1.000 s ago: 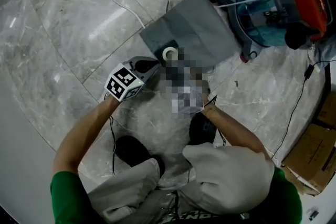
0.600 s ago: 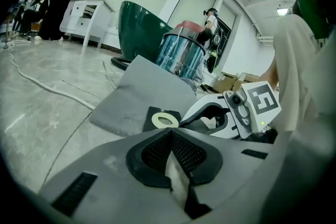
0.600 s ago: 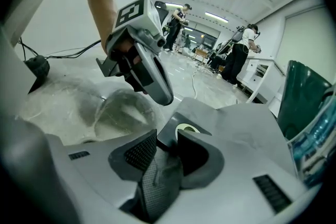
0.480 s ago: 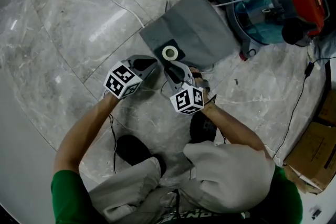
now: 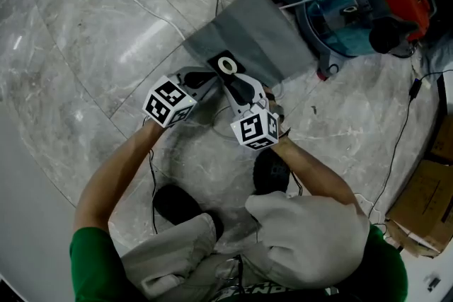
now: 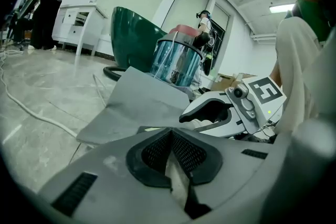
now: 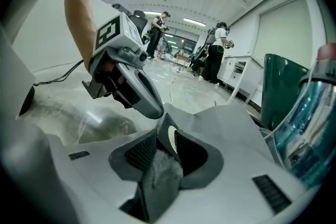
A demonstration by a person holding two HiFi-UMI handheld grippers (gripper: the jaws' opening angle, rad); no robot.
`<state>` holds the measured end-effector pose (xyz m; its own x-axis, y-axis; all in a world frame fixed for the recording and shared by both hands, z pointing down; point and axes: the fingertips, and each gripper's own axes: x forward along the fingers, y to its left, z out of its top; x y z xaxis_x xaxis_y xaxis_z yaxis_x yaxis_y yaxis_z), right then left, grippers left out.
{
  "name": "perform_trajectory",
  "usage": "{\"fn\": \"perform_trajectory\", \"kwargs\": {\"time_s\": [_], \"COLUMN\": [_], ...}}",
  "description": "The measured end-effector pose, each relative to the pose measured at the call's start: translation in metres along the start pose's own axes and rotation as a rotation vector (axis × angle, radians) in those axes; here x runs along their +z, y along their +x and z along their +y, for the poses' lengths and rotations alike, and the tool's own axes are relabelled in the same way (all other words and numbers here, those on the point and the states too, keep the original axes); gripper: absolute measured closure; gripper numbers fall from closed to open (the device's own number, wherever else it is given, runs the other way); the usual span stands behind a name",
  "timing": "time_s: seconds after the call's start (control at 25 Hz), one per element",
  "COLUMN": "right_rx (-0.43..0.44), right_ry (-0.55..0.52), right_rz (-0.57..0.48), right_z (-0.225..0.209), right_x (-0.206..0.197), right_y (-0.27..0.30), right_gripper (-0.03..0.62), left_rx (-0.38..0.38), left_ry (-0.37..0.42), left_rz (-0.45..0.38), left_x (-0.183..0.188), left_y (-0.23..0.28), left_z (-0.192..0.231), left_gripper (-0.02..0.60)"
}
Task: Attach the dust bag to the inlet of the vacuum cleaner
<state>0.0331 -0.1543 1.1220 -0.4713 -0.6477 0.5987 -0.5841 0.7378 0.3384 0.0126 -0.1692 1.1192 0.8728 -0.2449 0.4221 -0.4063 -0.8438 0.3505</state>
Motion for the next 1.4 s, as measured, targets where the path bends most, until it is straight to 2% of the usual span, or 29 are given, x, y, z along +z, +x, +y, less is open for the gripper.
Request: {"fn": "perform_trajectory", "kwargs": {"time_s": [0.16,0.44,0.64,0.72,0.88,1.04,1.2,1.32,1.4], "right_rx": [-0.045,-0.088,-0.081,-0.062,-0.037,-0.005,0.007,-0.006,-0.015], "right_ry": [0.021,0.061,0.074,0.087,0.102,0.113,0.079,0.088,0.106], "right_rz": [0.002,0.021,0.021,0.022,0.015,0.0,-0.015,-0.044,-0.062], "right_z": [-0.015,-0.037,-0.046,-0.044,-0.045,-0.05,-0.053,-0.061,-0.069], "right_x": [0.001,-0.004,-0.008,-0.008,-0.005,0.0,0.01,0.022,0.029], "right_y": [-0.003,-0.002,0.003,0.005,0.001,-0.011,-0.031,-0.048,-0.061], "right_gripper": [0.476,0.521,0.543,0.571,0.574,0.58,0.58,0.58,0.58], "left_rx": [-0.012,-0.031,-0.026,-0.024,-0.014,0.011,0.024,0.005,-0.036], "left_ry": [0.015,0.039,0.046,0.063,0.089,0.203,0.301,0.344,0.358], "left_rz": [-0.002,-0.022,-0.015,-0.009,-0.033,-0.036,-0.066,-0.073,-0.08], "left_x": [0.011,0.034,0.043,0.045,0.056,0.078,0.115,0.136,0.147], "left_y": [0.014,0.035,0.045,0.046,0.038,0.025,0.016,0.013,0.012], "left_z": [-0.002,-0.006,-0.003,-0.002,0.002,0.012,0.02,0.022,0.017], "left_gripper": [0.577,0.577,0.577,0.577,0.577,0.577,0.577,0.577,0.577]}}
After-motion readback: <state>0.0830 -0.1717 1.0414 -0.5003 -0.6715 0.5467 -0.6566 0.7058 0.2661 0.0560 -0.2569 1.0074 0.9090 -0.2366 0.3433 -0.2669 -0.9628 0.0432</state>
